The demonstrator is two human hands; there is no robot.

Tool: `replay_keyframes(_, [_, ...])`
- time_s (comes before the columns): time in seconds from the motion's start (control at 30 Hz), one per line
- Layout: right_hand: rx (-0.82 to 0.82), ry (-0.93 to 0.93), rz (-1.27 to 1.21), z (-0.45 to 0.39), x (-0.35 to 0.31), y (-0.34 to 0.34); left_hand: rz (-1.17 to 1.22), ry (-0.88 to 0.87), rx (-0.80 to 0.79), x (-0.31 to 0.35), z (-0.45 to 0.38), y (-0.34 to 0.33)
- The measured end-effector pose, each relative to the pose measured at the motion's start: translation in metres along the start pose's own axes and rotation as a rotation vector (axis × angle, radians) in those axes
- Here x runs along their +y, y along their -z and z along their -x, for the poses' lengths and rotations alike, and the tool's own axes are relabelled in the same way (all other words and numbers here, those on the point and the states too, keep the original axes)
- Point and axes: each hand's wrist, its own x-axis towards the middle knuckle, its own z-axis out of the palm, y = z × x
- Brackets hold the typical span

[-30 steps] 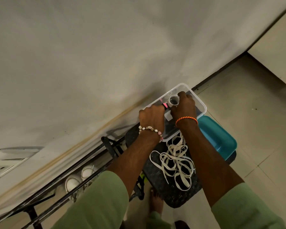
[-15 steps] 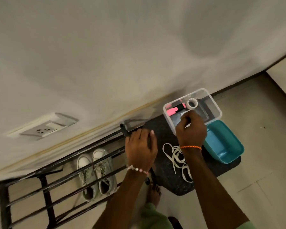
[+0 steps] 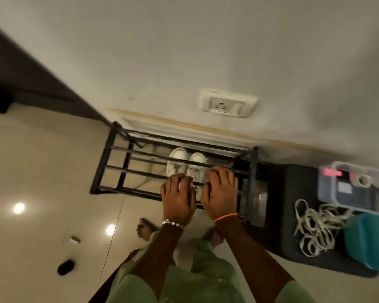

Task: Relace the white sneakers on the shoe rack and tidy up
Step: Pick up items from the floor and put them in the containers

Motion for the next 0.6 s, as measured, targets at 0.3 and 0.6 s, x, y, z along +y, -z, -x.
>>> replay_keyframes(0.3, [-0.527,0.336,0.138,0.011,-0.176,-0.128,-0.188,0.807,-0.065,-0.186,0.060,0.106])
replay_keyframes(0.6, [-0.855,0.861,0.079,0.069,-0.311,-0.266,-0.083,1.504,0.181,-0.308,0.143,0.147])
